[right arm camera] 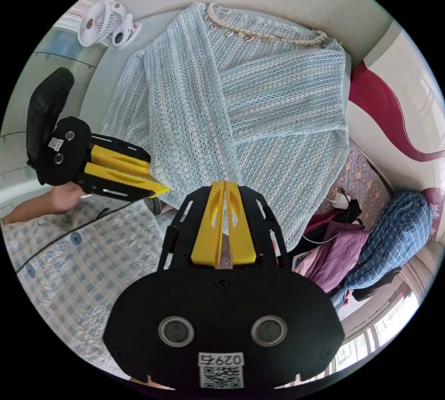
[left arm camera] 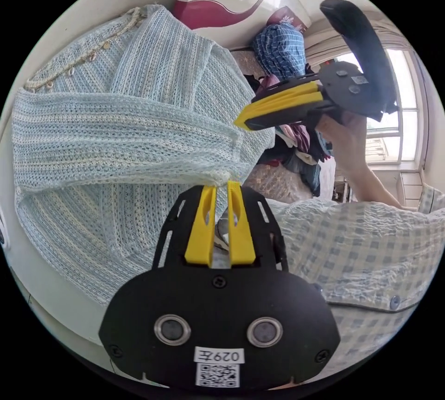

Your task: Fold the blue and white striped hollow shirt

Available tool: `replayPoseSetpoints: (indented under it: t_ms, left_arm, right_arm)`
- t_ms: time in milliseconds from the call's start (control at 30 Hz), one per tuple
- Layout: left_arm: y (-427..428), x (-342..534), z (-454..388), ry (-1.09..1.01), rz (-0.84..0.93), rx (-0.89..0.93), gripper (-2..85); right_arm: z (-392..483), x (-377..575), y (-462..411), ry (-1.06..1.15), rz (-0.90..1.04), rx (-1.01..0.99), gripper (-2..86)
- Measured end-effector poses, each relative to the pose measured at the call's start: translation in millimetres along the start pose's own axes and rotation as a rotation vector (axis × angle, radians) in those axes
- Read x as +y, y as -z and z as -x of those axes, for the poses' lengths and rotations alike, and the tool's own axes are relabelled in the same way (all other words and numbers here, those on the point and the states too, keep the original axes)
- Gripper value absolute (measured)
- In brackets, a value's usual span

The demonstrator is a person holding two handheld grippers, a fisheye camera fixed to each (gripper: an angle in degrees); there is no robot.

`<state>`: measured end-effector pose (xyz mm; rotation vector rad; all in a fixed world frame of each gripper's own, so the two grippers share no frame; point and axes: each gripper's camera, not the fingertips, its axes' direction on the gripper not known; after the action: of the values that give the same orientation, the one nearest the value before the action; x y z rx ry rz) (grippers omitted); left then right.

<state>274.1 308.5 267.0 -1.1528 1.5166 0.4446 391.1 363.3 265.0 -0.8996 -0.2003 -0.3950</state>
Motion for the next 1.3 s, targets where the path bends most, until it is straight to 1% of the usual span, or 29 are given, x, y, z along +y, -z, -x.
replayPoseSetpoints:
  t_ms: [133, 400, 500, 600, 633, 700, 767, 800, 900, 967, 1000, 1067, 1167, 1233, 1300]
  left_arm:
    - [16, 5, -13, 0.030, -0.021, -0.021, 1.1]
    - [19, 11, -34, 0.055, 0.003, -0.041, 0.4]
    - [18, 13, -44, 0.051, 0.010, -0.027, 1.0]
    - [18, 15, -56, 0.007, 0.019, 0.024, 2.5]
    - [19, 18, -60, 0.015, 0.021, 0.028, 3.4]
    - [20, 21, -64, 0.034, 0.021, 0.009, 4.2]
    - [26, 27, -65, 0.057, 0.020, -0.032, 6.8]
    - [29, 29, -65, 0.065, 0.019, -0.052, 7.3]
    - [51, 46, -53, 0.149, -0.023, -0.208, 8.7]
    - [71, 53, -34, 0.211, -0.040, -0.350, 8.9]
    - [76, 52, -28, 0.222, -0.036, -0.377, 8.9]
    - [106, 41, -7, 0.258, -0.088, -0.447, 9.5]
    - [135, 12, 20, 0.308, -0.133, -0.513, 13.0]
    - [139, -7, 37, 0.338, -0.122, -0.571, 15.4]
    - [131, -24, 56, 0.372, -0.062, -0.603, 16.2]
  right_arm:
    - [-10, 4, -2, -0.007, 0.002, -0.041, -0.5]
    - [-22, 11, -5, -0.006, 0.019, -0.098, -0.5]
    - [-23, 11, -5, 0.004, 0.015, -0.122, -0.5]
    - [-20, 10, -7, 0.040, -0.005, -0.179, -0.5]
    - [-18, 8, -13, 0.057, 0.010, -0.194, -0.5]
    - [-14, 5, -28, 0.074, 0.067, -0.161, -0.5]
    - [-13, 2, -55, 0.077, 0.223, -0.081, -0.5]
    - [-13, 4, -53, 0.084, 0.197, -0.100, -0.5]
    - [-23, 21, -35, 0.038, 0.075, -0.132, -0.5]
    - [-31, 33, -28, 0.008, 0.006, -0.118, -0.5]
    - [-33, 34, -31, 0.001, 0.016, -0.108, -0.5]
    - [-40, 34, -50, 0.003, 0.128, -0.093, -0.5]
    - [-42, 39, -58, 0.006, 0.139, -0.097, -0.5]
    - [-42, 42, -58, 0.002, 0.131, -0.083, -0.5]
    - [-44, 45, -59, -0.011, 0.127, -0.069, -0.5]
